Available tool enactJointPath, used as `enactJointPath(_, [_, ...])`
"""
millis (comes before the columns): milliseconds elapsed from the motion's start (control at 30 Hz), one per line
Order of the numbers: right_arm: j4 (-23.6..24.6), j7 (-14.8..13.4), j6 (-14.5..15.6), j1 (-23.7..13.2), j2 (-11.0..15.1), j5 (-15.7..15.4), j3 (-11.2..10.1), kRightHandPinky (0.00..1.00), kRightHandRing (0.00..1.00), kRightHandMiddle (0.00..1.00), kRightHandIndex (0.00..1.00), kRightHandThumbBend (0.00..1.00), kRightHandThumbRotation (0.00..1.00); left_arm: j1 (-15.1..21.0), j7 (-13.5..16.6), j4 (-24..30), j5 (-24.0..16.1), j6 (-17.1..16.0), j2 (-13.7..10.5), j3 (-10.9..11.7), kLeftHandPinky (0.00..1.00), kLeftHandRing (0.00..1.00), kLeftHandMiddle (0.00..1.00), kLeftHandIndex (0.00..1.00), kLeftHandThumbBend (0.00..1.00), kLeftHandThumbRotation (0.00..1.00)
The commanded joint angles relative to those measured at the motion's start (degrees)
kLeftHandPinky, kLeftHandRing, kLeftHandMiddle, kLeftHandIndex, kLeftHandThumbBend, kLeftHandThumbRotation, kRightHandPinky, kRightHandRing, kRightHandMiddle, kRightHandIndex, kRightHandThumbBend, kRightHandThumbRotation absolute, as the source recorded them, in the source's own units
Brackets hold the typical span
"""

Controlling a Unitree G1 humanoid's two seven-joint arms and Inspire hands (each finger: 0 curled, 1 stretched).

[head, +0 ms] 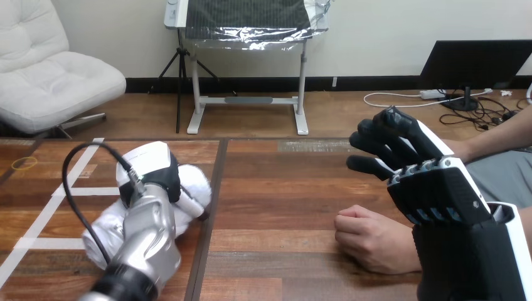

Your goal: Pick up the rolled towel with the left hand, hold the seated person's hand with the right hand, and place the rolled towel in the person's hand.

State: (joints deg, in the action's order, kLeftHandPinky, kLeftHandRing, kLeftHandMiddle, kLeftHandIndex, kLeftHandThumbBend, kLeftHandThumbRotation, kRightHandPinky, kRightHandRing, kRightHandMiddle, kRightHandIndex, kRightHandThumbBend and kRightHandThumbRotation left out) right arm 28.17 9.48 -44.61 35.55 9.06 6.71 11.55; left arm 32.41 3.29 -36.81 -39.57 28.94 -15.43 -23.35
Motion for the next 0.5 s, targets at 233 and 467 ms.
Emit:
enactJointPath(233, [1.48,-2.45,5.16,-4.46,-1.13,-3.42,-5.32,0.75,0.84,0.85,0.86,0.99,1.00,-8.53,3.45,25.59,4.61,-4.81,-0.94,8.52,0.22,0.31,0.39,0.42,0.78,0.00])
enactJointPath(467, [0.76,-2.55,8.24,-7.12,1.46,-7.02,-10.25,0.75,0.85,0.86,0.87,0.93,1.00,-14.13,6.93,36.27,6.96,-8.96,0.95,11.99,0.25,0.32,0.40,0.43,0.76,0.00])
